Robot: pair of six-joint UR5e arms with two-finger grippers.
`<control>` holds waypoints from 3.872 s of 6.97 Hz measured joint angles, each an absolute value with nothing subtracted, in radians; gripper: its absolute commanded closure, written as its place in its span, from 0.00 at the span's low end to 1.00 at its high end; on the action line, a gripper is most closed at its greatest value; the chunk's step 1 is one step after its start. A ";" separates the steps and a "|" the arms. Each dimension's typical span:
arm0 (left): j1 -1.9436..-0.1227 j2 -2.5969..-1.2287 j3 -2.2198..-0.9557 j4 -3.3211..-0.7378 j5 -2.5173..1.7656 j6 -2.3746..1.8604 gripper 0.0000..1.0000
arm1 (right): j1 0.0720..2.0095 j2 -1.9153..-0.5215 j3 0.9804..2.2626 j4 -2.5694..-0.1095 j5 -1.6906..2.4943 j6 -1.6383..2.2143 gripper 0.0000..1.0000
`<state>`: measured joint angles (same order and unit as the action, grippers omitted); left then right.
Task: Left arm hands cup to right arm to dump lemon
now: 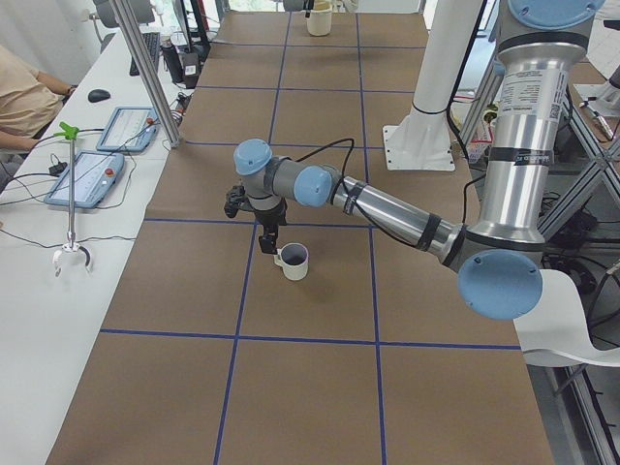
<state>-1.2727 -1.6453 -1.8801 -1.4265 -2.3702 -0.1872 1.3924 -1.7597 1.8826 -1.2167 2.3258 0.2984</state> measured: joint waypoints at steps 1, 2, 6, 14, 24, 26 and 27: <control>-1.325 -1.628 -1.879 -1.424 -2.371 -0.122 0.00 | 1.419 -1.762 1.882 -1.304 2.338 0.222 0.00; -1.384 -1.615 -1.859 -1.424 -2.375 -0.057 0.00 | 1.461 -1.760 1.883 -1.424 2.350 0.123 0.00; -1.468 -1.602 -1.753 -1.432 -2.387 0.031 0.00 | 1.562 -1.743 1.887 -1.638 2.358 -0.043 0.00; -1.478 -1.599 -1.748 -1.443 -2.366 0.031 0.00 | 1.583 -1.707 1.906 -1.722 2.435 -0.055 0.00; -1.499 -1.568 -1.689 -1.443 -2.334 0.024 0.00 | 1.533 -1.693 1.790 -1.693 2.343 -0.040 0.00; -1.499 -1.562 -1.681 -1.443 -2.429 0.023 0.00 | 1.533 -1.685 1.764 -1.668 2.332 -0.039 0.00; -1.499 -1.564 -1.678 -1.443 -2.456 0.024 0.00 | 1.533 -1.685 1.759 -1.665 2.331 -0.030 0.00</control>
